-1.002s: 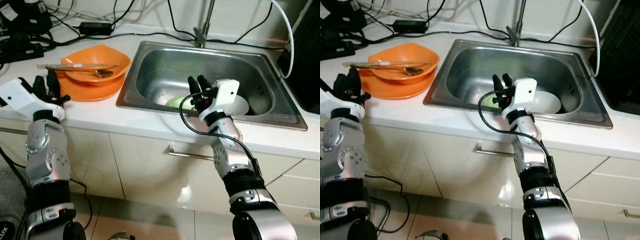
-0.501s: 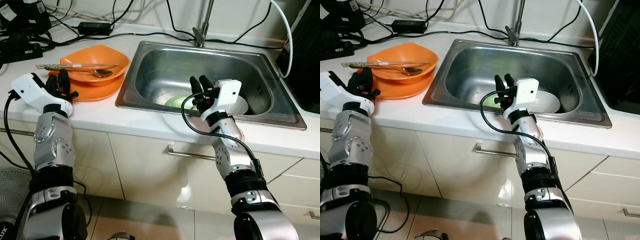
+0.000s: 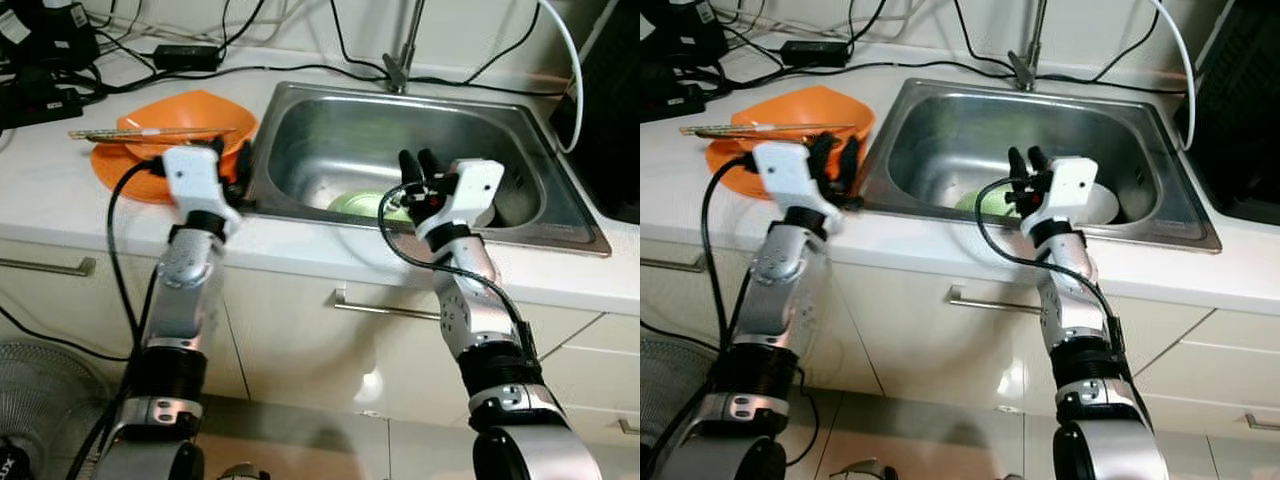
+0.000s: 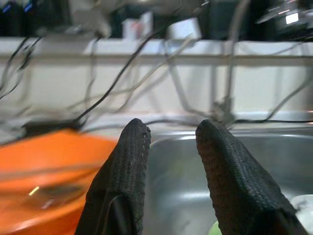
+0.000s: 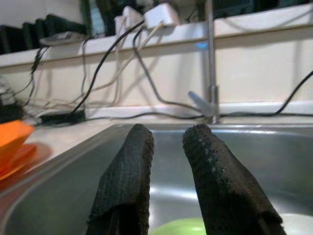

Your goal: Kitchen organization

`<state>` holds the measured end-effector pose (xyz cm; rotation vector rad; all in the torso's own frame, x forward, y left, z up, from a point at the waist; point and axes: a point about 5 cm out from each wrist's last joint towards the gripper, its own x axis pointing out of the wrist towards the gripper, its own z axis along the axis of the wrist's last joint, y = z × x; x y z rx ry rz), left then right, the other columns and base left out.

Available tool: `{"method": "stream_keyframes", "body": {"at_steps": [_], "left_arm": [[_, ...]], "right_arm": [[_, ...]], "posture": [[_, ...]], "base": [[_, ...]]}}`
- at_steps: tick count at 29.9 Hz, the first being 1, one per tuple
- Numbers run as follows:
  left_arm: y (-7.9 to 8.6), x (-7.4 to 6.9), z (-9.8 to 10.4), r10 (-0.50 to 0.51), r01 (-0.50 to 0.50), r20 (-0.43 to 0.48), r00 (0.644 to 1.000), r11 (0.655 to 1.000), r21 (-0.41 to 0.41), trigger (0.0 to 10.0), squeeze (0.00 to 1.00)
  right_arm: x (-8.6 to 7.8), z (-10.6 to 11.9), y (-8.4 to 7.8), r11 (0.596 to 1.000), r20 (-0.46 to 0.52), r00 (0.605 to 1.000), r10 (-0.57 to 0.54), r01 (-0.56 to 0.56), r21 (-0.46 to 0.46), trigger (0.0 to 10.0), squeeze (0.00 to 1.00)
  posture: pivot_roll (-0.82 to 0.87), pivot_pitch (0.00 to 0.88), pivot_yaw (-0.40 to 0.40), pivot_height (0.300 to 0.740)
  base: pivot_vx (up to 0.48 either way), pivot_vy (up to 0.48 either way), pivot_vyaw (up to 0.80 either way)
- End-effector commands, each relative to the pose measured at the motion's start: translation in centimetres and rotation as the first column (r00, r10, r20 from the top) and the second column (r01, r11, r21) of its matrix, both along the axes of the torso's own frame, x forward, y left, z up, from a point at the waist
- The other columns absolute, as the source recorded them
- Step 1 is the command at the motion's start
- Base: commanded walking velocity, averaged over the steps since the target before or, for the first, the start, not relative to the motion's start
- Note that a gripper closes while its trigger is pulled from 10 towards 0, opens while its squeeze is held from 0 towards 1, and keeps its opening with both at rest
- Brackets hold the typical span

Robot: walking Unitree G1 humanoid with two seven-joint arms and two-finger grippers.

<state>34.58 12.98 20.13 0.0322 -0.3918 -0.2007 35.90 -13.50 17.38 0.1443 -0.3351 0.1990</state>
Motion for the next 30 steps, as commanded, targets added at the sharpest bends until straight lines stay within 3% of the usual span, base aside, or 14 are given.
{"method": "stream_keyframes", "body": {"at_steps": [1, 8, 30], "left_arm": [[-0.8, -0.2, 0.5, -0.019, 0.018, 0.035, 0.999, 1.000, 0.022, 10.0, 0.00], [-2.5, 0.1, 0.2, -0.031, 0.030, 0.029, 0.999, 0.999, 0.024, 10.0, 0.00], [-2.1, 0.1, 0.0, -0.008, 0.008, 0.021, 1.000, 1.000, 0.003, 10.0, 0.00]], "right_arm": [[-0.2, 0.3, -0.6, 0.999, 0.020, 0.999, -0.027, 0.026, 0.025, 10.0, 0.00], [0.1, 0.9, -1.1, 0.998, 0.034, 0.998, -0.050, 0.049, 0.027, 10.0, 0.00], [0.0, 1.0, -0.4, 0.999, 0.038, 0.999, -0.026, 0.024, 0.040, 10.0, 0.00]], "posture": [[0.08, 0.044, -0.012, 0.740], [0.07, 0.040, -0.011, 0.740], [0.07, 0.045, -0.009, 0.740]], "base": [[0.000, 0.000, 0.00], [0.000, 0.000, 0.00], [0.000, 0.000, -0.12]]}}
